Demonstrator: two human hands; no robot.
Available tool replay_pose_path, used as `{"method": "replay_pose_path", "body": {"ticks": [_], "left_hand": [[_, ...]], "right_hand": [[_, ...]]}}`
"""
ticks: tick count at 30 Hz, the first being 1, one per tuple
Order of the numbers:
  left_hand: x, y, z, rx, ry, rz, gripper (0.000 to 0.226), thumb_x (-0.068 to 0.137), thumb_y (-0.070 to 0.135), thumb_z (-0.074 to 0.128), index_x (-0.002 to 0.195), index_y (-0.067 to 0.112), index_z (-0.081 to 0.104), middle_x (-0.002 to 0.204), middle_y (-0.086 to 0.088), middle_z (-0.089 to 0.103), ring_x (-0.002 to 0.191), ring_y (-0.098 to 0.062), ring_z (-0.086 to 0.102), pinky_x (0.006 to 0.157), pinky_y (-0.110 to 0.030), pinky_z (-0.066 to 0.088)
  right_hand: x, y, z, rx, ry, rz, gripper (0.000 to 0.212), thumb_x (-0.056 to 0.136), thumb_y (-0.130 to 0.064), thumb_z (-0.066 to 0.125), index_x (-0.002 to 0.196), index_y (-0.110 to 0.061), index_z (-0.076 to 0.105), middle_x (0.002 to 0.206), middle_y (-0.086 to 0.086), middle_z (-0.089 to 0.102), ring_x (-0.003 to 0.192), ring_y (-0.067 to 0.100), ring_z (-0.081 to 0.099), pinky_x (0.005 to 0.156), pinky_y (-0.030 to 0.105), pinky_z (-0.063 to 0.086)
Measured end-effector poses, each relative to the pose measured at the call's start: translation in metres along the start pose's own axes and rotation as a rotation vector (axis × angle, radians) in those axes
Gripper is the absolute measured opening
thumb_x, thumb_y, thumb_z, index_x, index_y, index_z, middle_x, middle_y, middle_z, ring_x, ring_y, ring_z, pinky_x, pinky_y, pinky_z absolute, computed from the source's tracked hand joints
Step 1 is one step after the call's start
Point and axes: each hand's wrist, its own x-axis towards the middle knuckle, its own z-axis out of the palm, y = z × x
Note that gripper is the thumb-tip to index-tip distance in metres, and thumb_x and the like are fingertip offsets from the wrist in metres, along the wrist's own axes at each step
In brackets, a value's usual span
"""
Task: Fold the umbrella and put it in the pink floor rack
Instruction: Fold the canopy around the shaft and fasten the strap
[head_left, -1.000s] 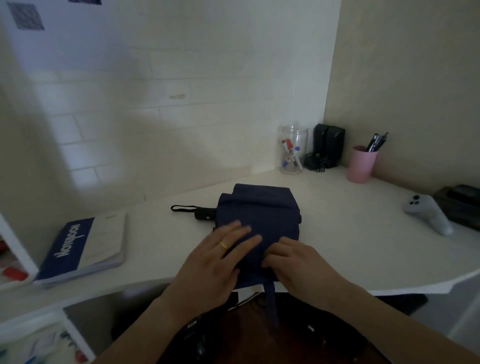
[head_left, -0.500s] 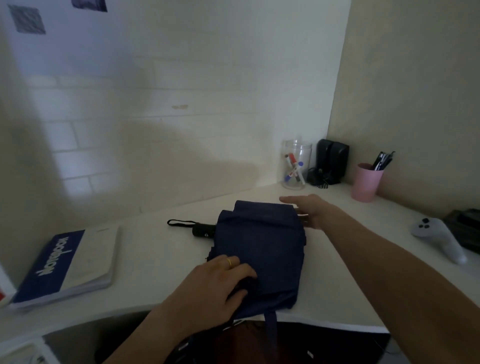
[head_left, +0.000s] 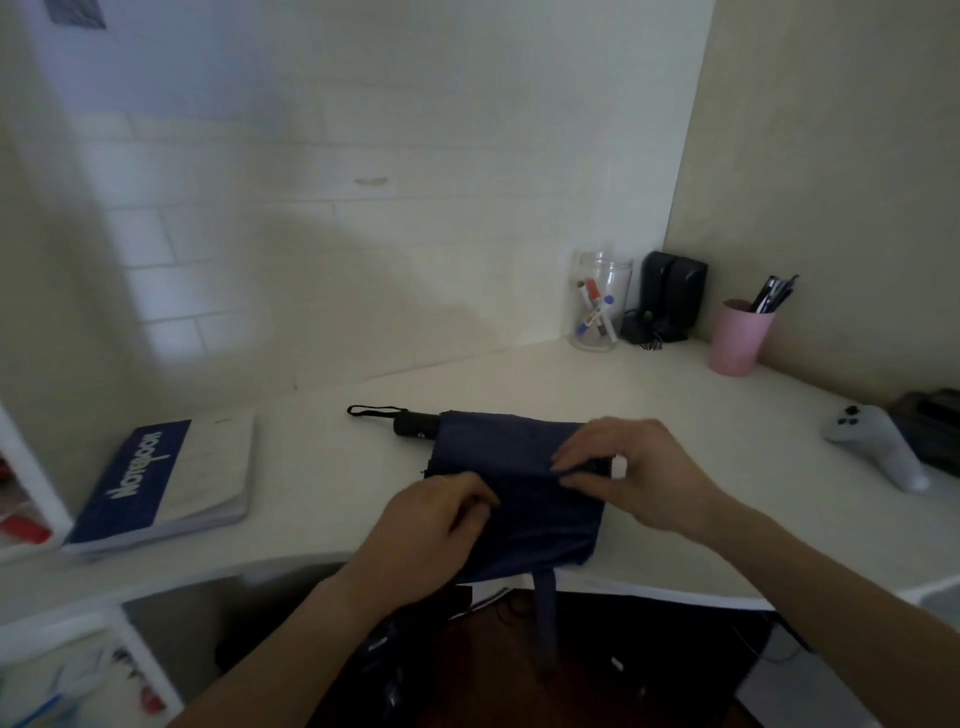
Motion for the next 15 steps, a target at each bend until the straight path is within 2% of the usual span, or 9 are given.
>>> {"method": "replay_pose_path", "body": {"ticks": [2,4,6,8,9,11,12,15], "left_hand": [[0.000,0.006,-0.004,-0.305,0.099,-0.233,0.023,0.104,0.038,0.050,0.097,0.022,0.066,0.083,0.006,0.076,0.077,-0.006,0.068,0.083,-0.037,0.055],[0.002,0.014,-0.008,-0.555,0.233,-0.391,0.033,0.099,0.055,0.050,0.103,0.022,0.054,0.076,0.000,0.077,0.070,-0.012,0.073,0.080,-0.042,0.059],[0.003,0.018,-0.011,-0.616,0.308,-0.452,0.038,0.096,0.059,0.053,0.115,0.029,0.038,0.074,-0.004,0.075,0.066,-0.017,0.073,0.074,-0.042,0.061],[0.002,0.018,-0.010,-0.444,0.308,-0.340,0.043,0.096,0.048,0.060,0.128,0.042,0.031,0.075,-0.002,0.073,0.066,-0.018,0.072,0.067,-0.036,0.060],[0.001,0.013,-0.007,-0.295,0.283,-0.245,0.048,0.095,0.039,0.065,0.133,0.044,0.035,0.078,0.004,0.072,0.068,-0.017,0.070,0.065,-0.031,0.056],[0.000,0.003,-0.001,0.004,0.215,-0.113,0.044,0.091,0.027,0.070,0.131,0.038,0.054,0.088,0.011,0.066,0.081,-0.017,0.068,0.070,-0.024,0.045],[-0.001,-0.002,0.001,0.098,0.183,-0.089,0.039,0.090,0.026,0.071,0.128,0.034,0.063,0.093,0.008,0.064,0.087,-0.019,0.066,0.074,-0.023,0.042],[-0.003,-0.014,0.002,0.276,0.171,0.025,0.035,0.086,0.030,0.076,0.121,0.026,0.072,0.100,-0.002,0.059,0.093,-0.022,0.060,0.080,-0.031,0.053]], "right_hand": [[-0.016,0.004,0.012,-0.104,0.025,-0.068,0.015,0.076,-0.013,0.084,0.089,-0.022,0.083,0.098,-0.010,0.077,0.091,0.001,0.070,0.081,0.022,0.056],[-0.026,0.009,0.021,-0.186,0.026,-0.093,0.016,0.078,-0.015,0.081,0.092,-0.023,0.083,0.102,-0.010,0.076,0.096,0.005,0.069,0.082,0.029,0.057],[-0.031,0.012,0.026,-0.243,-0.010,-0.109,0.015,0.081,-0.020,0.076,0.093,-0.024,0.082,0.104,-0.011,0.076,0.100,0.006,0.067,0.082,0.031,0.058],[-0.032,0.012,0.027,-0.285,-0.049,-0.120,0.015,0.082,-0.023,0.072,0.093,-0.025,0.081,0.104,-0.012,0.075,0.100,0.006,0.066,0.081,0.031,0.058],[-0.032,0.010,0.026,-0.302,-0.068,-0.124,0.015,0.083,-0.023,0.070,0.093,-0.025,0.081,0.104,-0.013,0.074,0.100,0.006,0.065,0.081,0.030,0.057],[-0.031,0.005,0.022,-0.327,-0.108,-0.119,0.016,0.083,-0.024,0.068,0.093,-0.026,0.080,0.103,-0.015,0.073,0.100,0.004,0.063,0.083,0.028,0.055],[-0.030,0.003,0.021,-0.327,-0.137,-0.105,0.016,0.084,-0.027,0.067,0.093,-0.026,0.079,0.102,-0.015,0.072,0.099,0.003,0.062,0.083,0.026,0.054],[-0.025,-0.004,0.015,-0.263,-0.208,-0.002,0.025,0.089,-0.043,0.058,0.092,-0.027,0.078,0.094,-0.016,0.072,0.091,0.001,0.062,0.083,0.026,0.052]]}}
